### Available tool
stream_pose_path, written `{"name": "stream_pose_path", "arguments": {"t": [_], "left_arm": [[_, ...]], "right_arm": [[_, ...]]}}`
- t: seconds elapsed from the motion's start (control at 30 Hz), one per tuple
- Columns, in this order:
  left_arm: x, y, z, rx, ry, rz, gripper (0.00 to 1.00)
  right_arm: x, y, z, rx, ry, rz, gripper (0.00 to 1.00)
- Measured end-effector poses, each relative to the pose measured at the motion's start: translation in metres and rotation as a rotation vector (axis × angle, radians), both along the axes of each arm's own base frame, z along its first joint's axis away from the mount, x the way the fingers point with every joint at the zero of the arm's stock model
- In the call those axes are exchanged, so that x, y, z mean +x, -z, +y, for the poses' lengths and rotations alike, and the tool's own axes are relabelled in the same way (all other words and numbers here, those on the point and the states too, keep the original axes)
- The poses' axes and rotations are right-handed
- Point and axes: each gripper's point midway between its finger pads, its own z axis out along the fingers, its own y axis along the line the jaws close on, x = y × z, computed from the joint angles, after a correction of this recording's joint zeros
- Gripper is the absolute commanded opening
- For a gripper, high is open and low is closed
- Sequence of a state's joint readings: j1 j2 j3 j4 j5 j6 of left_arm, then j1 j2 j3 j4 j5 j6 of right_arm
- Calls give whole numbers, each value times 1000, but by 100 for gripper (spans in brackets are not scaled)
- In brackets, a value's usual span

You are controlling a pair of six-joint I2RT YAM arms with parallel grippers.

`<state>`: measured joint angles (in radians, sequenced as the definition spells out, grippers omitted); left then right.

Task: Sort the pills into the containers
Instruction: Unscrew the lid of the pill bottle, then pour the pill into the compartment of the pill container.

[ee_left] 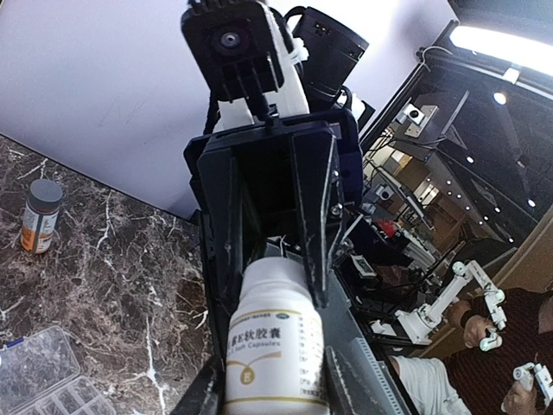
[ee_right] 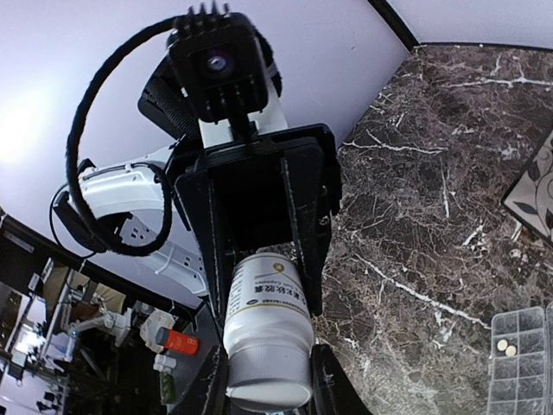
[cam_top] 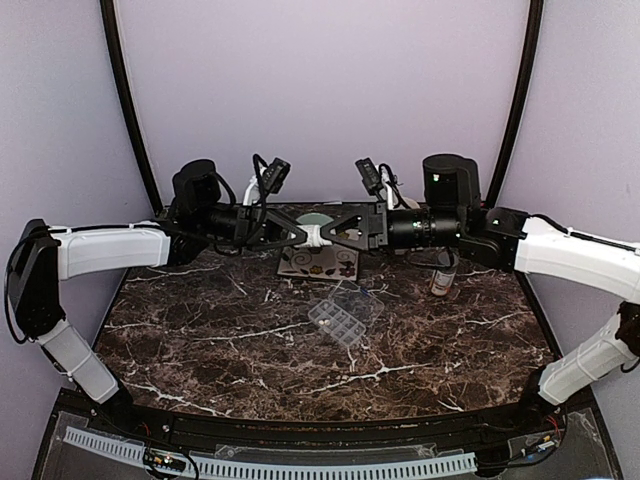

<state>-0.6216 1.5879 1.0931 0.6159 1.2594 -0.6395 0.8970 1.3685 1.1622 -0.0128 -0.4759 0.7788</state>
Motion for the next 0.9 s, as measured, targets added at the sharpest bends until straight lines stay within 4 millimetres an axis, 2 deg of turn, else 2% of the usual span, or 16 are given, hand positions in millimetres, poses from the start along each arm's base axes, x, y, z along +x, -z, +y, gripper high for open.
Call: {"name": "stream_pose_path", "arguments": {"t": [0.37, 0.53, 0.7, 0.9], "left_arm": [[-5, -3, 1, 5, 38, 107, 0], [-8, -1, 1, 16, 52, 134, 0], [-11, -6, 4, 5, 73, 118, 0], [-13, -5, 5, 8, 75, 106, 0]], "right_arm": [[-6, -2, -4, -65, -79, -360, 0], [-8, 2, -12, -121, -94, -519, 0], [-3, 26, -20, -228, -93, -572, 0], [1, 31, -23, -266, -84, -605, 0]]}}
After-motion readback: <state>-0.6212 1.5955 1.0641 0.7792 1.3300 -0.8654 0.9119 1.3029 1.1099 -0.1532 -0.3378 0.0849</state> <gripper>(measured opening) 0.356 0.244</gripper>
